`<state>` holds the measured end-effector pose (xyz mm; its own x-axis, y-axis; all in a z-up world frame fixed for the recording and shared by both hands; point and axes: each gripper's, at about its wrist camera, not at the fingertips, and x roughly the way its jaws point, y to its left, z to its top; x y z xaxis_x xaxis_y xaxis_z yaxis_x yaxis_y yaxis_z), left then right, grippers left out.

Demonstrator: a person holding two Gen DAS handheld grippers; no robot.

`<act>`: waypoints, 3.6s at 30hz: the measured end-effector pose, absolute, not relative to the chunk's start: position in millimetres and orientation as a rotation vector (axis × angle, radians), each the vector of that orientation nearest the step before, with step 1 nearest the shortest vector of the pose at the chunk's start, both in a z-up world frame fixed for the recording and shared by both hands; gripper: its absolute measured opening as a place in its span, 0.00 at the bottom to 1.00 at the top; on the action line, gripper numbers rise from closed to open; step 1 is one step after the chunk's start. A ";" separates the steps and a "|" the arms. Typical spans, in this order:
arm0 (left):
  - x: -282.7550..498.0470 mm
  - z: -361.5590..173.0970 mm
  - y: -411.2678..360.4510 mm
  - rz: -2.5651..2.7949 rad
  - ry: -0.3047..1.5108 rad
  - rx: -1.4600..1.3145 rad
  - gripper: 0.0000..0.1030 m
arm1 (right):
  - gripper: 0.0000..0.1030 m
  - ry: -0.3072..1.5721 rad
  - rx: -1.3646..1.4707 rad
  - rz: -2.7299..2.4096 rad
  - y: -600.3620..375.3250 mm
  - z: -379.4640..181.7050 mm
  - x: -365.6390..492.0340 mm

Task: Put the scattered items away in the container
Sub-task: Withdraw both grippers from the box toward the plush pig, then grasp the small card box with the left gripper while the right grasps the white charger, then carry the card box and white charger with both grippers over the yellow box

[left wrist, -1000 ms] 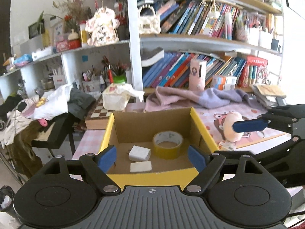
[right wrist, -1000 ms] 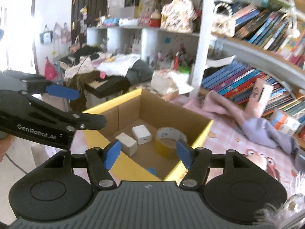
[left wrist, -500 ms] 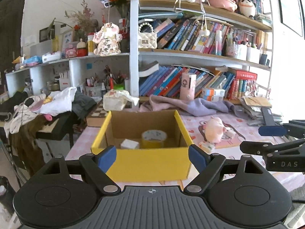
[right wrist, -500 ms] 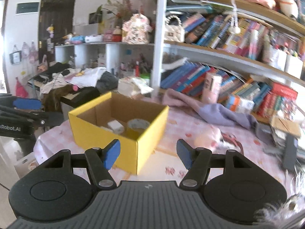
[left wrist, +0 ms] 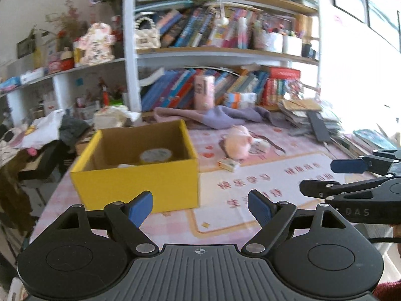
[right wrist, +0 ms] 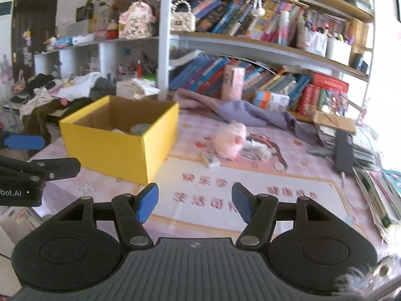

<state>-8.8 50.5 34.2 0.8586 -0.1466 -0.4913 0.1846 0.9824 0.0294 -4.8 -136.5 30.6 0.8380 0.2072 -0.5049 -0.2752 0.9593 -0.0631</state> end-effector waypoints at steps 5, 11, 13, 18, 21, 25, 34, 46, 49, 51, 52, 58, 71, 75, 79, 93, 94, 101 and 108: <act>-5.9 28.1 29.2 -0.240 0.522 0.117 0.83 | 0.62 0.533 -0.137 0.199 -148.1 23.6 -7.7; 4.3 20.5 8.0 -0.307 0.553 0.140 0.83 | 0.62 0.565 -0.117 0.147 -165.6 17.5 -3.8; 10.4 19.0 2.0 -0.319 0.562 0.143 0.83 | 0.62 0.570 -0.117 0.140 -170.3 15.9 -1.6; 25.0 16.8 -14.5 -0.343 0.571 0.163 0.83 | 0.62 0.580 -0.102 0.118 -186.5 13.5 9.5; 34.8 14.5 -24.5 -0.347 0.578 0.176 0.83 | 0.62 0.590 -0.087 0.103 -197.4 11.5 18.2; 44.1 13.0 -38.6 -0.353 0.567 0.206 0.83 | 0.62 0.617 -0.066 0.095 -210.3 7.5 35.8; 74.7 1.7 -70.3 -0.376 0.591 0.257 0.83 | 0.62 0.654 -0.085 0.150 -221.9 -0.4 92.6; 157.0 -13.5 -116.9 -0.311 0.650 0.245 0.83 | 0.61 0.697 -0.093 0.206 -267.3 -8.8 190.3; 178.0 -14.3 -125.8 -0.276 0.654 0.242 0.83 | 0.61 0.709 -0.092 0.227 -279.0 -13.2 216.2; 192.9 -17.1 -130.0 -0.245 0.660 0.236 0.83 | 0.61 0.717 -0.109 0.255 -283.0 -17.4 233.5; 200.7 -19.2 -131.7 -0.226 0.667 0.232 0.83 | 0.61 0.717 -0.121 0.268 -284.4 -20.3 242.8; 242.8 -37.0 -129.6 -0.109 0.734 0.170 0.81 | 0.61 0.739 -0.143 0.347 -286.6 -36.1 289.2; 307.6 -80.4 -102.4 0.088 0.845 -0.011 0.69 | 0.58 0.730 -0.279 0.448 -265.1 -78.7 365.4; 317.8 -93.9 -96.3 0.144 0.886 -0.042 0.57 | 0.58 0.712 -0.296 0.478 -260.6 -87.3 373.7; 320.0 -97.3 -90.5 0.186 0.881 -0.081 0.51 | 0.55 0.704 -0.255 0.503 -259.4 -94.5 379.1; 305.0 -86.9 -91.3 0.128 0.862 -0.096 0.27 | 0.23 0.716 -0.197 0.533 -256.7 -94.5 375.9; 302.0 -83.6 -92.9 0.118 0.853 -0.086 0.27 | 0.23 0.717 -0.187 0.532 -258.3 -91.5 373.9; 275.5 -52.2 -96.0 0.051 0.805 -0.061 0.27 | 0.23 0.721 -0.128 0.541 -271.3 -65.4 353.0; 244.5 -23.0 -86.3 -0.001 0.757 -0.092 0.27 | 0.23 0.723 -0.086 0.547 -280.5 -38.8 317.4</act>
<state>244.5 -86.3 -23.0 0.7270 -0.0338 -0.6858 -0.0323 0.9960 -0.0834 317.4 -280.5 -38.8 0.6167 0.4455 -0.6490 -0.5035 0.8570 0.1098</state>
